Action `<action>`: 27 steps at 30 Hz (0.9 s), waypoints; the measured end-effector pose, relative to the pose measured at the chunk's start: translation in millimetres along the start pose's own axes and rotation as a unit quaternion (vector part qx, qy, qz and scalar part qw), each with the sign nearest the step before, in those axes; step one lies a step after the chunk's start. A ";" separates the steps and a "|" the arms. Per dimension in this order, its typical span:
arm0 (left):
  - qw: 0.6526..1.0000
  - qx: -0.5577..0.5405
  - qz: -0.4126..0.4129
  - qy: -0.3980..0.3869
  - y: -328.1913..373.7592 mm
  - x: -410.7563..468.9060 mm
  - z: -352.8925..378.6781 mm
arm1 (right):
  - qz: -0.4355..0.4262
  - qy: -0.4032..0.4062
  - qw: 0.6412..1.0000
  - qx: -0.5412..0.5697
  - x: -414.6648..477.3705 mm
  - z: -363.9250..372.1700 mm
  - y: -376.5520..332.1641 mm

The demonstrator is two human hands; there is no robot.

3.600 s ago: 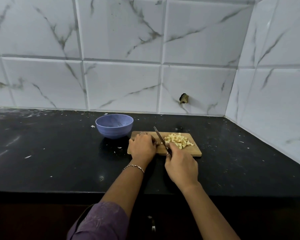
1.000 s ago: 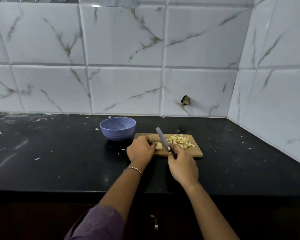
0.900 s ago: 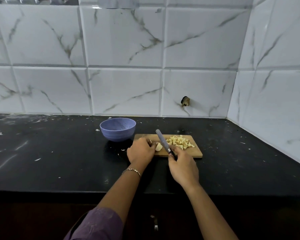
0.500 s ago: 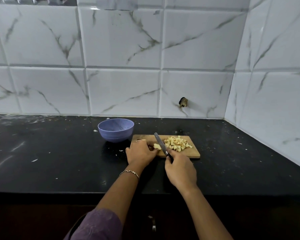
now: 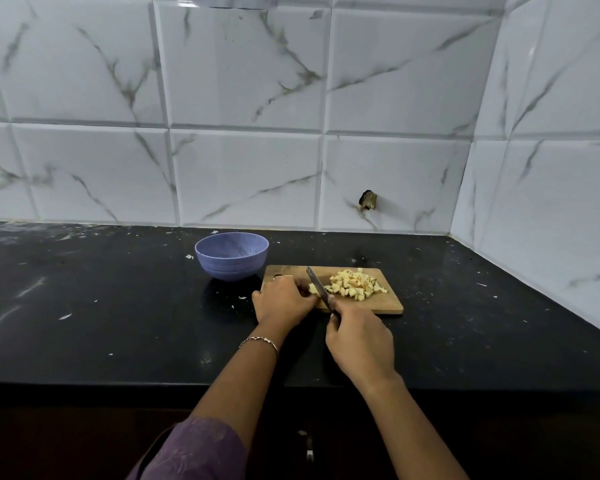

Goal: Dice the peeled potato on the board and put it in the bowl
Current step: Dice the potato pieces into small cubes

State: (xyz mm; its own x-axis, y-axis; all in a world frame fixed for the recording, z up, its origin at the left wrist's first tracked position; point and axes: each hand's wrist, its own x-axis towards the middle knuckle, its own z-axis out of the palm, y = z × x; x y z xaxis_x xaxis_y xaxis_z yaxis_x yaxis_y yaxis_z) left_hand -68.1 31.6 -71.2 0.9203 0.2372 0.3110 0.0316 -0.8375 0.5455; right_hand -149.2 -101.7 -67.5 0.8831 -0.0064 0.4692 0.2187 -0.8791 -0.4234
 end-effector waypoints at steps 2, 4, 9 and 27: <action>1.000 0.001 -0.004 -0.020 -1.3 3.3 -0.5 | -0.020 -0.002 1.000 -0.024 1.9 0.7 0.6; 0.999 0.001 -0.005 -0.034 -3.1 6.3 -1.1 | -0.039 -0.011 0.998 -0.048 7.1 2.2 0.2; 1.000 -0.014 -0.006 -0.024 -3.2 3.7 -1.0 | -0.064 -0.042 0.994 -0.083 18.2 4.5 -5.9; 0.999 -0.030 -0.009 0.006 0.5 -7.0 -3.0 | 0.007 0.001 1.000 0.005 4.4 2.5 3.7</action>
State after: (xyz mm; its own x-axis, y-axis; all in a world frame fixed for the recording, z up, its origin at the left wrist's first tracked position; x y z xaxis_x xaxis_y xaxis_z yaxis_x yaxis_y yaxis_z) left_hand -75.7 31.0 -70.9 0.9150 0.2586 0.3098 0.0248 -0.8023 0.5965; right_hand -143.4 -103.7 -68.9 0.8852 -0.0186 0.4648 0.2111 -0.8744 -0.4369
